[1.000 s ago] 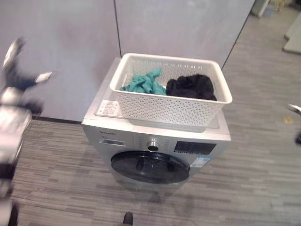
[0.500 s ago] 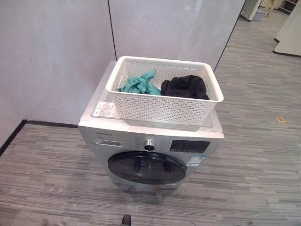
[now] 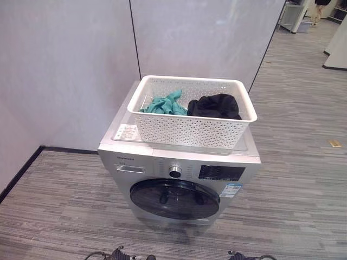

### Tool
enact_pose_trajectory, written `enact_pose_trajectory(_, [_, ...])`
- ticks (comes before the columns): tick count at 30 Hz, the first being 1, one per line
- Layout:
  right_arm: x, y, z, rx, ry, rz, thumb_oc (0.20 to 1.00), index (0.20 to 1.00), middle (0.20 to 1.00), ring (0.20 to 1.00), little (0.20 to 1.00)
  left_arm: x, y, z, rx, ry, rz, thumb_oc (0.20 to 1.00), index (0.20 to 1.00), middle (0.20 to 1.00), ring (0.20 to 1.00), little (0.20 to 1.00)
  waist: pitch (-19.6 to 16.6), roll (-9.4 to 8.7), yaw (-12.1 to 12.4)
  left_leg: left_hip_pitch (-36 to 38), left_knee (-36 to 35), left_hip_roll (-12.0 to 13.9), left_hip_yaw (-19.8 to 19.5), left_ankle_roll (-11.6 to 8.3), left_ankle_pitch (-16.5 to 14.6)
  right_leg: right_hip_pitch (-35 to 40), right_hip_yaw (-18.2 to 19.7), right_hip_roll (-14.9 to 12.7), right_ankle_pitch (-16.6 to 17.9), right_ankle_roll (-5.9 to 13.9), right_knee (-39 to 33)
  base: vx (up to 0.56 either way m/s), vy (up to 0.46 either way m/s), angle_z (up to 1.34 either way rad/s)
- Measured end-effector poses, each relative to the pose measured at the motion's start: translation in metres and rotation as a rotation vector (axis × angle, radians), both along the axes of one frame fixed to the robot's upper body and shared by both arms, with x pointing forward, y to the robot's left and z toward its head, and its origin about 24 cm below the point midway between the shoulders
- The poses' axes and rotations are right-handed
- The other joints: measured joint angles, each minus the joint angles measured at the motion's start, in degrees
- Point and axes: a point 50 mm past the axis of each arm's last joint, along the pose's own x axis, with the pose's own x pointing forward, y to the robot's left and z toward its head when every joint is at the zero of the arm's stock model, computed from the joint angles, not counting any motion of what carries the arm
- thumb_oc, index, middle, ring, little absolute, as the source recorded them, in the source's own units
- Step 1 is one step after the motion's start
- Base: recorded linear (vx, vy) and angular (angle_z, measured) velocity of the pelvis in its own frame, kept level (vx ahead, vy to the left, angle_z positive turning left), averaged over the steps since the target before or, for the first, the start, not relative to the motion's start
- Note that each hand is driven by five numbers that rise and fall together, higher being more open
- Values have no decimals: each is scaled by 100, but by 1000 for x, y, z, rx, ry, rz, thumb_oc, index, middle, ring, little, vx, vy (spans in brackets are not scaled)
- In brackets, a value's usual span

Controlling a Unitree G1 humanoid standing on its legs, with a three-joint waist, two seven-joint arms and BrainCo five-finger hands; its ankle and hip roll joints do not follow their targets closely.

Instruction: Grab the laundry basket,head to the washer,open it,put in the laundry and shut it.

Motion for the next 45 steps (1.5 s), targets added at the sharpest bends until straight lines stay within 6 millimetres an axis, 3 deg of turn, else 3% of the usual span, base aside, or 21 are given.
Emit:
enact_pose_trajectory(14, [-15,-12,-2,-44,61,-5,1000,1000,1000,1000,1000,-17,2,-4,-15,32,98,1000,1000,1000,1000,1000,-23,56,9,-1,2,93,-17,-3,-8,19,-41,63,-34,-63,0,0,21,0])
enact_pose_trajectory(20, [-14,-24,0,-53,51,-109,1000,1000,1000,1000,1000,-7,0,-3,-28,15,112,1000,1000,1000,1000,1000,201,135,12,-240,535,-16,-25,8,-223,-68,-59,-63,-130,-63,225,-43,209,2])
enact_pose_trajectory(22, [-14,-32,2,-57,44,-174,1000,1000,1000,1000,1000,-3,-2,-2,-34,9,101,1000,1000,1000,1000,1000,274,109,-2,-274,754,-155,44,222,-364,-139,-81,-229,-182,-42,368,-12,268,4])
enact_pose_trajectory(24, [-19,-46,4,-89,57,-213,1000,1000,1000,1000,1000,3,-5,-1,-43,-1,91,1000,1000,1000,1000,1000,315,156,-25,-482,1317,-374,324,693,-684,-312,-56,-524,-377,122,949,-74,246,9])
enact_pose_trajectory(26, [-9,-52,8,-93,25,-239,1000,1000,1000,1000,1000,4,-4,-1,-43,-1,89,1000,1000,1000,1000,1000,411,202,-80,-488,1386,-464,375,596,-783,-871,110,-799,-532,75,2121,-58,203,-11])
enact_pose_trajectory(28, [8,-45,10,-75,-10,-222,1000,1000,1000,1000,1000,5,6,1,-23,-1,87,1000,1000,1000,1000,1000,604,86,-47,-372,1302,-563,454,663,-759,-1088,23,-966,-326,-35,2580,-10,144,-14])
enact_pose_trajectory(30, [12,-34,8,-47,-18,-214,1000,1000,1000,1000,1000,7,21,5,16,-8,89,1000,1000,1000,1000,1000,712,-23,58,-288,1141,-560,415,828,-665,-1145,-70,-901,-365,-33,2831,-5,119,9])
enact_pose_trajectory(33, [13,-31,7,-40,-16,-208,1000,1000,1000,1000,1000,-16,30,2,27,42,144,1000,1000,1000,1000,1000,593,138,240,-183,821,-487,458,963,-529,-1040,-75,-536,-746,40,3646,-3,27,2])
enact_pose_trajectory(34, [15,-30,8,-42,-18,-196,1000,1000,1000,1000,1000,-22,29,1,24,56,147,1000,1000,1000,1000,1000,575,200,238,-183,817,-498,439,965,-530,-827,-66,-463,-722,56,3421,4,-41,-14])
enact_pose_trajectory(35, [15,-29,7,-39,-16,-191,1000,1000,1000,1000,1000,-26,28,0,21,66,150,1000,1000,1000,1000,1000,519,283,253,-147,725,-502,431,973,-485,-739,200,-333,-737,51,3389,-17,-109,4])
enact_pose_trajectory(36, [14,-29,7,-40,-13,-193,1000,1000,1000,1000,1000,-29,27,-1,18,72,152,1000,1000,1000,1000,1000,466,332,253,-79,613,-491,412,944,-399,-677,378,-247,-758,72,3351,-40,-153,18])
enact_pose_trajectory(37, [9,-27,6,-34,-7,-200,1000,1000,1000,1000,1000,-31,27,-1,21,74,154,1000,1000,1000,1000,1000,306,279,215,-95,509,-483,352,794,-246,-573,704,-54,-881,82,3018,-73,-176,33])
enact_pose_trajectory(39, [1,-19,2,-3,1,-232,1000,1000,1000,1000,1000,-30,31,0,35,72,147,1000,1000,1000,1000,1000,111,26,308,-201,526,-441,336,700,-171,-80,1111,128,-1032,54,1489,-199,-254,-2])
enact_pose_trajectory(40, [3,-15,2,9,-10,-230,1000,1000,1000,1000,1000,-29,31,0,34,67,153,1000,1000,1000,1000,1000,9,-167,333,-424,591,-445,315,617,-118,-30,1220,187,-963,-13,570,-337,-394,2])
enact_pose_trajectory(41, [5,-18,3,2,-21,-230,1000,1000,1000,1000,1000,-16,23,1,8,31,148,1000,1000,1000,1000,1000,11,-210,271,-792,780,-327,121,434,6,-32,1376,454,-543,-304,120,-382,-426,33])
enact_pose_trajectory(42, [4,-20,3,-22,-17,-215,1000,1000,1000,1000,1000,-8,16,1,-16,-4,157,1000,1000,1000,1000,1000,224,-47,295,-925,804,-12,-22,113,228,-167,1288,841,-409,-493,232,-413,-429,58])
enact_pose_trajectory(43, [-1,-20,2,-28,-1,-197,1000,1000,1000,1000,1000,-5,14,1,-12,-18,161,1000,1000,1000,1000,1000,340,42,305,-1050,915,131,-159,-63,352,-262,1194,1049,-474,-646,393,-410,-382,56])
enact_pose_trajectory(44, [-2,-19,2,-26,-3,-187,1000,1000,1000,1000,1000,3,14,3,-15,-45,164,1000,1000,1000,1000,1000,473,65,320,-1392,1062,266,-400,-411,643,-650,1038,1187,-603,-882,774,-249,-222,63])
enact_pose_trajectory(45, [-2,-18,2,-22,-9,-178,1000,1000,1000,1000,1000,8,17,5,-8,-64,175,1000,1000,1000,1000,1000,631,55,349,-1642,1022,297,-578,-663,1210,-987,882,1317,-676,-1074,1135,-144,-134,80])
